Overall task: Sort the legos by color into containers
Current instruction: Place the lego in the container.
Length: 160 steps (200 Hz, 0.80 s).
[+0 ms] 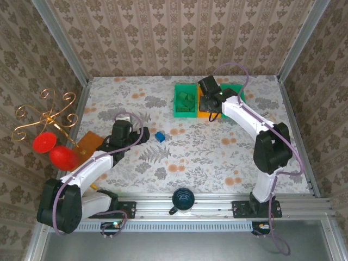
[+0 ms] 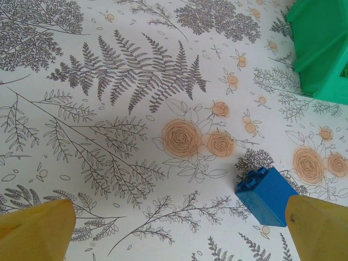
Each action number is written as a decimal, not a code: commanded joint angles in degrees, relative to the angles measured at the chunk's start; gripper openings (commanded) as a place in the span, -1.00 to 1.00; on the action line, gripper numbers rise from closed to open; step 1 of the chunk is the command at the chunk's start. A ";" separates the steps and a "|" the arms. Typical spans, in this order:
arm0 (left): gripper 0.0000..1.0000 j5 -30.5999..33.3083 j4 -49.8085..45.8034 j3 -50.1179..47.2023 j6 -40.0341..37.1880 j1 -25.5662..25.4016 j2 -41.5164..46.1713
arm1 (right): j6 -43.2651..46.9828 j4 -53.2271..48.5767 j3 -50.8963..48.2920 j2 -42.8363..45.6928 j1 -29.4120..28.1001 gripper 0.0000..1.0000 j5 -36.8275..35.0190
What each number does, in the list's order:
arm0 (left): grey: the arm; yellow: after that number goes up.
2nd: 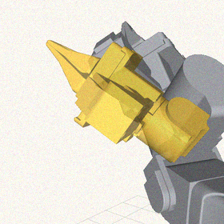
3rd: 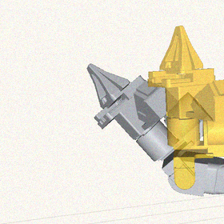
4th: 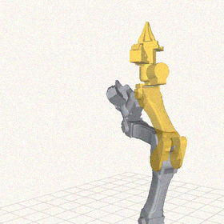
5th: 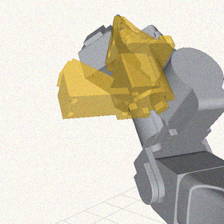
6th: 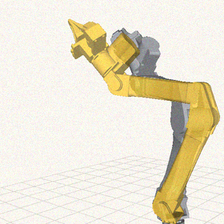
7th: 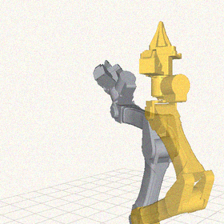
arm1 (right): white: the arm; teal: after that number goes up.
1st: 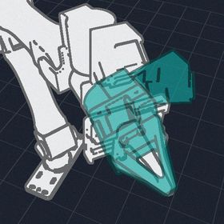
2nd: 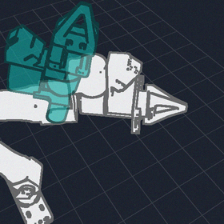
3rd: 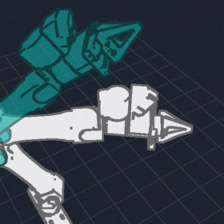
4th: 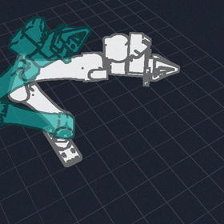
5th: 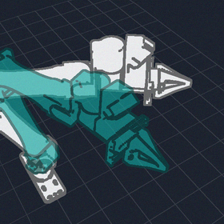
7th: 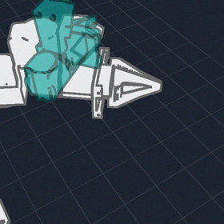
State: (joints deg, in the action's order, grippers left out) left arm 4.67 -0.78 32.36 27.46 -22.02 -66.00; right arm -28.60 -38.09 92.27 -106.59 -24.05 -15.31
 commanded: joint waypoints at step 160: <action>1.00 -2.30 0.51 -0.15 -2.40 -1.60 -0.52 | 6.51 -2.08 26.73 -23.85 6.15 0.25 -1.70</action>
State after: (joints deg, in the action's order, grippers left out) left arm 2.81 -0.78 32.36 26.89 -22.92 -66.00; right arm -22.83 -38.15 116.75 -130.26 -18.09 -16.32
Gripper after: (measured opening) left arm 0.998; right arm 0.601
